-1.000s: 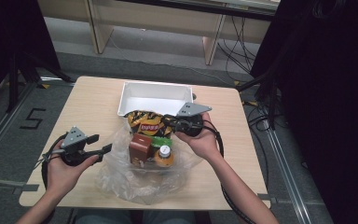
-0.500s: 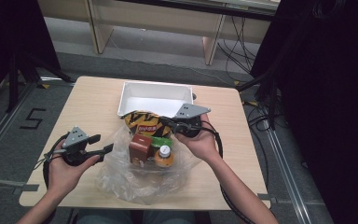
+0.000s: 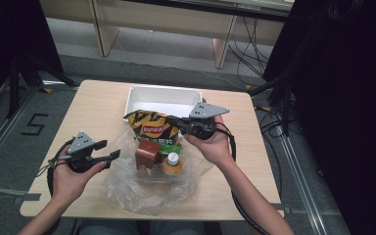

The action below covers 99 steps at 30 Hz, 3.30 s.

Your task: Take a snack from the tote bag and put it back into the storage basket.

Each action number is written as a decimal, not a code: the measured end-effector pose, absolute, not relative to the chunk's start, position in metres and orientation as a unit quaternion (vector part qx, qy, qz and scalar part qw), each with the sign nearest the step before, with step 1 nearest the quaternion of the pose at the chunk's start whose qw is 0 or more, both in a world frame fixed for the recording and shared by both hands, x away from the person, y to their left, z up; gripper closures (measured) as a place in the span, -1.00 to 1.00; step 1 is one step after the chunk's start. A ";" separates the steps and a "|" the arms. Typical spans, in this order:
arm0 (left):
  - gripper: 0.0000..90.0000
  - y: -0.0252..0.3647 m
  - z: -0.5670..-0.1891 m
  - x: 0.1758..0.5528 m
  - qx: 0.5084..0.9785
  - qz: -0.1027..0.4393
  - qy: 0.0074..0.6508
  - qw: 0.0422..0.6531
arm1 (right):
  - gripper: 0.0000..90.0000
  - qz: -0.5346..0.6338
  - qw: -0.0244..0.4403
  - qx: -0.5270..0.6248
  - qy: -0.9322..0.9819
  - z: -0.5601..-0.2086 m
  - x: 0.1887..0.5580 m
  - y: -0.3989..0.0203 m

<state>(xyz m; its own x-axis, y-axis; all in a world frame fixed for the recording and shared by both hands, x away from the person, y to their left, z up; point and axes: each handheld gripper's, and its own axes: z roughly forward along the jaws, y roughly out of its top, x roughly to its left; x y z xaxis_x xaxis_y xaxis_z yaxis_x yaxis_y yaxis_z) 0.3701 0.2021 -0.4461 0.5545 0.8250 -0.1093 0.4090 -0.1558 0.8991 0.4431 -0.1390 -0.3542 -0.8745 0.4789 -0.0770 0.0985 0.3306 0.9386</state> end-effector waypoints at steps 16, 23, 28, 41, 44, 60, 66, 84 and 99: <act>-0.19 0.198 -0.445 0.371 0.733 0.211 0.419 0.493 | 1.00 0.589 0.159 0.192 0.769 -0.334 0.441 -0.142; -0.19 0.197 -0.446 0.372 0.733 0.208 0.420 0.493 | 1.00 0.605 0.148 0.204 0.756 -0.326 0.440 -0.146; -0.19 0.195 -0.447 0.372 0.737 0.211 0.418 0.487 | 1.00 0.618 0.152 0.211 0.742 -0.319 0.440 -0.150; -0.19 0.194 -0.448 0.372 0.741 0.211 0.414 0.485 | 1.00 0.650 0.154 0.216 0.712 -0.310 0.440 -0.150; -0.19 0.194 -0.448 0.372 0.741 0.211 0.414 0.485 | 1.00 0.652 0.152 0.217 0.711 -0.308 0.440 -0.149; -0.19 0.193 -0.447 0.372 0.740 0.211 0.415 0.486 | 1.00 0.662 0.155 0.219 0.700 -0.295 0.441 -0.143; -0.19 0.193 -0.447 0.372 0.740 0.211 0.415 0.486 | 1.00 0.667 0.156 0.217 0.695 -0.289 0.442 -0.140; -0.20 0.193 -0.447 0.372 0.735 0.211 0.417 0.492 | 1.00 0.672 0.160 0.215 0.690 -0.271 0.445 -0.133; -0.20 0.194 -0.447 0.372 0.737 0.211 0.416 0.488 | 1.00 0.672 0.186 0.226 0.680 -0.248 0.465 -0.136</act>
<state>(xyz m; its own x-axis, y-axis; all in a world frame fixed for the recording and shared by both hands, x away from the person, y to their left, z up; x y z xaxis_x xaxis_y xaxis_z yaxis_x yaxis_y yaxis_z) 0.3719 0.1936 -0.4471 0.5647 0.8198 -0.0952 0.4075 -0.1767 0.8959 0.4649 -0.1362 -0.2484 -0.8287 0.5572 0.0518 0.0581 -0.0065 0.9983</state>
